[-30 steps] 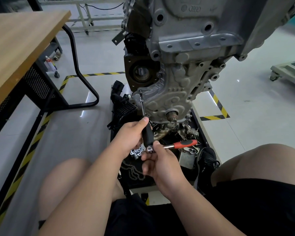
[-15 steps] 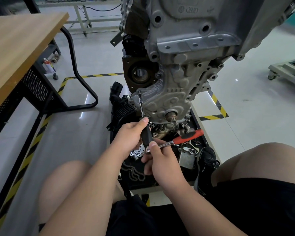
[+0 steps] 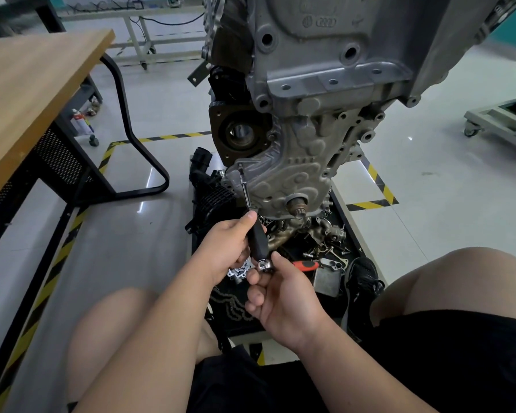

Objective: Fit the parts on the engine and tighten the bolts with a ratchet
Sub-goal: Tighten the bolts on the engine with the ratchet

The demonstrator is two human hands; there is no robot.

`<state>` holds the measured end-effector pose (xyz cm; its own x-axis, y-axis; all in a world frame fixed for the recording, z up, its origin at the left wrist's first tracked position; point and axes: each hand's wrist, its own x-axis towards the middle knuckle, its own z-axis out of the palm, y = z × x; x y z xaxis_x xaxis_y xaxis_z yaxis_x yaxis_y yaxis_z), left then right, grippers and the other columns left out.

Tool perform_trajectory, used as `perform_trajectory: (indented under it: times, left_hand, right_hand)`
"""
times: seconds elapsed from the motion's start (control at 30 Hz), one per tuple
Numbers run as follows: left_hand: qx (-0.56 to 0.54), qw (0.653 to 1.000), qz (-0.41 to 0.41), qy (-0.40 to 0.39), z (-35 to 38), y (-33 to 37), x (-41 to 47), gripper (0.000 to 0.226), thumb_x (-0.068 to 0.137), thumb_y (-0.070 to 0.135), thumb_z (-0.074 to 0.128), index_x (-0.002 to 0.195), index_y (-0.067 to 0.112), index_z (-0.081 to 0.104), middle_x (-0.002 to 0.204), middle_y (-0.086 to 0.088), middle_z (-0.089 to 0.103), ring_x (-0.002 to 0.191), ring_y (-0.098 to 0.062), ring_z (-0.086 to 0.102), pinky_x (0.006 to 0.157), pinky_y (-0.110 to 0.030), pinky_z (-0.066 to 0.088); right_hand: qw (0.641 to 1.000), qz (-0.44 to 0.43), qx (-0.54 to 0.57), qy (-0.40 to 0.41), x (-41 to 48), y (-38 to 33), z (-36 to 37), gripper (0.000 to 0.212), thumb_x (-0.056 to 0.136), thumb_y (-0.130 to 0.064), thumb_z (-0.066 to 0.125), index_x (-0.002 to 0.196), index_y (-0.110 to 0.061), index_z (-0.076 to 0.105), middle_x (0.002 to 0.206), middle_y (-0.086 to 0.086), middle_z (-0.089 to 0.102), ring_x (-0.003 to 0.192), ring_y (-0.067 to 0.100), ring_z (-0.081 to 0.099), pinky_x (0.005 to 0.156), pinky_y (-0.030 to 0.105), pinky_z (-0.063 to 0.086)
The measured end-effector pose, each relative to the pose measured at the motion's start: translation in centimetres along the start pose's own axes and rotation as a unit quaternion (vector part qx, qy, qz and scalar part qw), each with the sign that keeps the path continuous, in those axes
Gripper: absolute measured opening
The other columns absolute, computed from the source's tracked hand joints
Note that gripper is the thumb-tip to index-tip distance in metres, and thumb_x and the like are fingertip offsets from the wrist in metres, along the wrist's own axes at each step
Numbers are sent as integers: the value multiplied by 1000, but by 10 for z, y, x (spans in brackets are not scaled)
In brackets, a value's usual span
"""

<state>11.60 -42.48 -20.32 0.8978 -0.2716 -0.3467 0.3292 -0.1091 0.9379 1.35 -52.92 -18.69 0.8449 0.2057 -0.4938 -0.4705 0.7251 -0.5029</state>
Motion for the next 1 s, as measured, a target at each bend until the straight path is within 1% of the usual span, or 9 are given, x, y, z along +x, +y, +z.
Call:
perform_trajectory:
  times: [0.1,0.17,0.27,0.37,0.43,0.5,0.6,0.83,1.0]
  left_hand:
    - [-1,1000,0,9,0,-1,1,44,92,53,53,72,19,74,48,4,45,37,-8,34,35,-16,26]
    - [1,1000,-2,15,0,-2,2,45,90,54,55,80,12,69,52,-1,43,37,-8,34,35,-16,27]
    - [2,1000,2,16,0,-2,2,45,90,53,55,84,10,67,58,-6,46,36,-8,34,36,-16,27]
    - [3,1000,6,9,0,0,1,44,88,56,55,76,16,70,54,-3,46,37,-9,34,36,-16,28]
    - [-2,1000,8,11,-1,0,0,43,87,56,55,73,18,72,53,-2,46,37,-9,35,36,-16,28]
    - [-7,1000,9,15,-1,1,0,43,91,53,55,73,18,73,48,1,44,36,-8,35,35,-16,28]
    - [-13,1000,10,11,-1,1,-1,43,94,49,54,73,18,75,44,3,43,36,-8,35,35,-16,28]
    - [-6,1000,3,-8,2,1,-1,42,96,50,50,77,25,78,40,7,41,34,-7,34,35,-15,27]
    - [-8,1000,2,9,2,0,-1,40,95,48,53,75,23,77,42,6,40,35,-8,32,36,-15,26]
  right_hand:
    - [997,-45,-60,22,0,3,-1,39,105,-34,33,102,-7,61,65,4,56,43,14,41,47,27,39]
    - [984,-91,-142,62,0,4,-1,35,105,-32,35,115,-7,56,67,4,58,43,15,45,49,28,39]
    - [946,-161,-261,102,-2,6,-1,21,103,-30,41,122,-27,49,64,-3,62,44,14,49,49,27,42]
    - [928,-187,-307,101,-4,5,0,21,103,-30,41,123,-31,47,64,-6,62,46,13,51,49,23,44]
    - [945,-160,-266,100,-3,4,2,21,104,-30,39,120,-23,51,65,-2,61,44,15,49,48,26,43]
    - [973,-107,-185,81,-2,3,3,31,105,-30,36,114,-9,56,66,3,60,43,16,46,48,27,41]
    - [995,-43,-84,31,-3,0,2,39,105,-34,33,102,-9,62,66,4,58,43,15,42,47,27,40]
    - [995,40,94,-20,0,2,-2,41,100,-41,37,94,-10,63,65,-1,53,42,11,37,45,23,38]
    - [997,28,72,-14,1,3,-3,39,102,-40,37,96,-12,65,65,0,53,43,11,37,46,24,38]
